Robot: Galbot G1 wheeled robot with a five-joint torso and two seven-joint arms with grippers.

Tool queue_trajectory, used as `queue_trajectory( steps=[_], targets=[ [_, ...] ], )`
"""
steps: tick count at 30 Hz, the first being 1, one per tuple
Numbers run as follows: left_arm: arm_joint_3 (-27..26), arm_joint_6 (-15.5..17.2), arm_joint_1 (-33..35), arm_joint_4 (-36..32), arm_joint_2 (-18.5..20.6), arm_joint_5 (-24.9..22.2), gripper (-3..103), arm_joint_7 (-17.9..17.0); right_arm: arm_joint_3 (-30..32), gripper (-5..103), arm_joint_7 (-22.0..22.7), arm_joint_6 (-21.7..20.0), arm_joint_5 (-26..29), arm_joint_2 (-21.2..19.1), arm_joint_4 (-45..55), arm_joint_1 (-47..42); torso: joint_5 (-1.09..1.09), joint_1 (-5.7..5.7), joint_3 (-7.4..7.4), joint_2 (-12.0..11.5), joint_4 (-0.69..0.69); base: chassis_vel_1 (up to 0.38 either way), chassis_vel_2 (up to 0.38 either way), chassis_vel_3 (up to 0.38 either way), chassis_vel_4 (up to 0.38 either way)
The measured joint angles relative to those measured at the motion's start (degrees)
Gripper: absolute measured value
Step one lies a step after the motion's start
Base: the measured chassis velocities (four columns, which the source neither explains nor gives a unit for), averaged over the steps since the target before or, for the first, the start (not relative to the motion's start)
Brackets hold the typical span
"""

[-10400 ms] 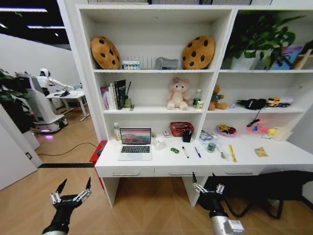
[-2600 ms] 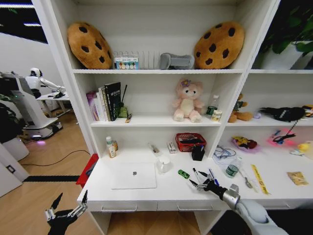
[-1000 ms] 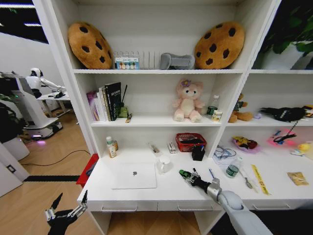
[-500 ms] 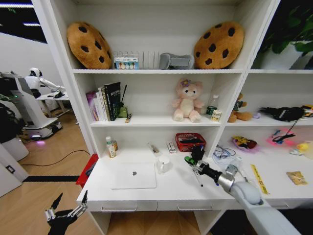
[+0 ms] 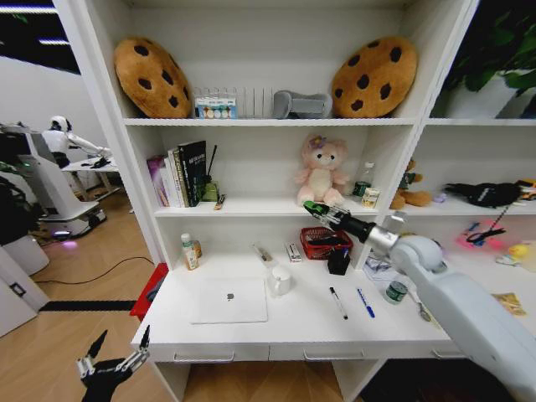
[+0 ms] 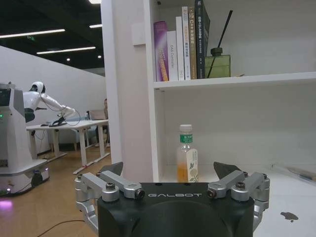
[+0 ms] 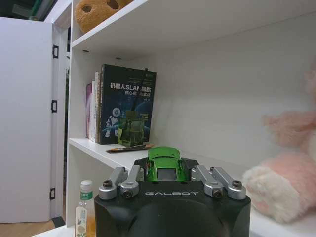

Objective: Organize the objects on the table.

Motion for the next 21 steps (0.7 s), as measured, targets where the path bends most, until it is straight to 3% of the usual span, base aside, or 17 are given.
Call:
queue_trajectory(
  steps=[5,6,12,21],
  targets=[
    [0.00,0.00,0.00,0.00,-0.01,0.00,100,-0.06,-11.15,36,-3.25,0.09,-2.18,7.65,-12.77,14.67,-0.06,0.01,0.00,0.00,0.08,0.000,0.000,0.000,0.000],
    [0.00,0.00,0.00,0.00,-0.01,0.00,100,-0.06,-11.15,36,-3.25,0.09,-2.18,7.65,-12.77,14.67,-0.06,0.01,0.00,0.00,0.08,0.000,0.000,0.000,0.000],
    [0.00,0.00,0.00,0.00,-0.01,0.00,100,-0.02,-17.53,36,-7.86,-1.68,-7.65,16.22,-28.95,23.82,-0.04,0.01,0.00,0.00,0.01,0.000,0.000,0.000,0.000],
    [0.01,0.01,0.01,0.00,-0.01,0.00,100,-0.01,-21.79,36,-8.16,-0.32,-9.07,23.32,-38.43,29.41,-0.05,0.00,-0.01,0.00,0.03,0.000,0.000,0.000,0.000]
  ],
)
